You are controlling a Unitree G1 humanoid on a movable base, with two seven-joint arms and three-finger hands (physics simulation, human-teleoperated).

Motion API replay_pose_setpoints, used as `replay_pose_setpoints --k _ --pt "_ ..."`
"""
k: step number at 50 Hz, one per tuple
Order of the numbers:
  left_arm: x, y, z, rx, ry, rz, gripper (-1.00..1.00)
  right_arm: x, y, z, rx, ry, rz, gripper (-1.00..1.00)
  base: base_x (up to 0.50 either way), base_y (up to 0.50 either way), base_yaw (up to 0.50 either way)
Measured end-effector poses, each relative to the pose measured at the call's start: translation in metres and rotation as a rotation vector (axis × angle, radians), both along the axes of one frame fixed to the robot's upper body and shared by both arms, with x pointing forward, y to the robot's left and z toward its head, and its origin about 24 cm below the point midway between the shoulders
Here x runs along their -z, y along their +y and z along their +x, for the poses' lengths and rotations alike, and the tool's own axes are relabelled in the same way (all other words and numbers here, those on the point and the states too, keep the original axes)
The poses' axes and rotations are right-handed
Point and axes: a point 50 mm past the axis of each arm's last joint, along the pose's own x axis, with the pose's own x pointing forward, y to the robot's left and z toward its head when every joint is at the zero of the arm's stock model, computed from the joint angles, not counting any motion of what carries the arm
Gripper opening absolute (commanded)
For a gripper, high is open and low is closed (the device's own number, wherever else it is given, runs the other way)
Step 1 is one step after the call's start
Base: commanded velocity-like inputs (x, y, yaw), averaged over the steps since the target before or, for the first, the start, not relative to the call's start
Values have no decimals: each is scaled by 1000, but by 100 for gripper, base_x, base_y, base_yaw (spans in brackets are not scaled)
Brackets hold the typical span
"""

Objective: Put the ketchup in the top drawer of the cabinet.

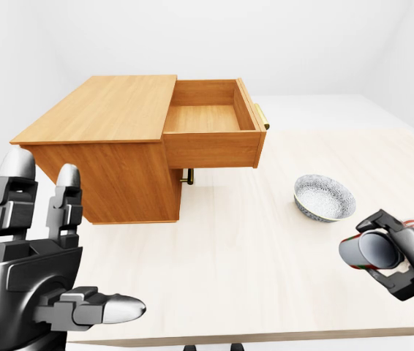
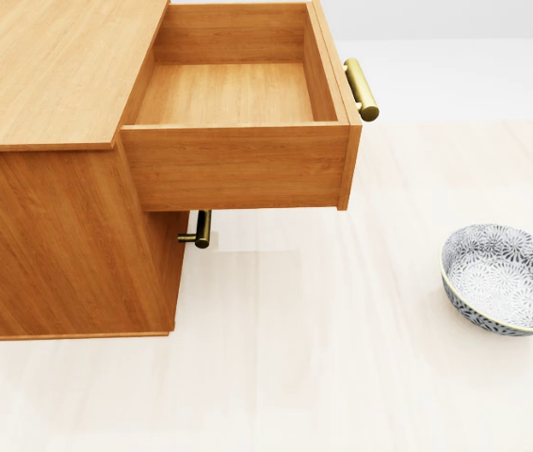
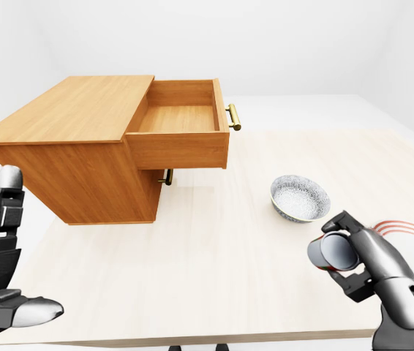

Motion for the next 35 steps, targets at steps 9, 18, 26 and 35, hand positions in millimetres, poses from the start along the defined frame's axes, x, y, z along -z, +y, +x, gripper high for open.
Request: replay_pose_setpoints --k 9,18,26,35 --pt "-2 1 0 -2 -9 -3 100 -65 53 23 -150 -191 -333 -100 0 0 0" --pt "-3 2 0 -3 -14 -5 100 -115 124 33 -368 -401 -648 -100 0 0 0" --pt "-3 3 0 -3 -14 -9 100 -132 161 22 -409 -552 -745 -100 0 0 0" --pt "-4 3 0 -3 -14 -11 100 -140 174 12 -367 -643 -743 -100 0 0 0"
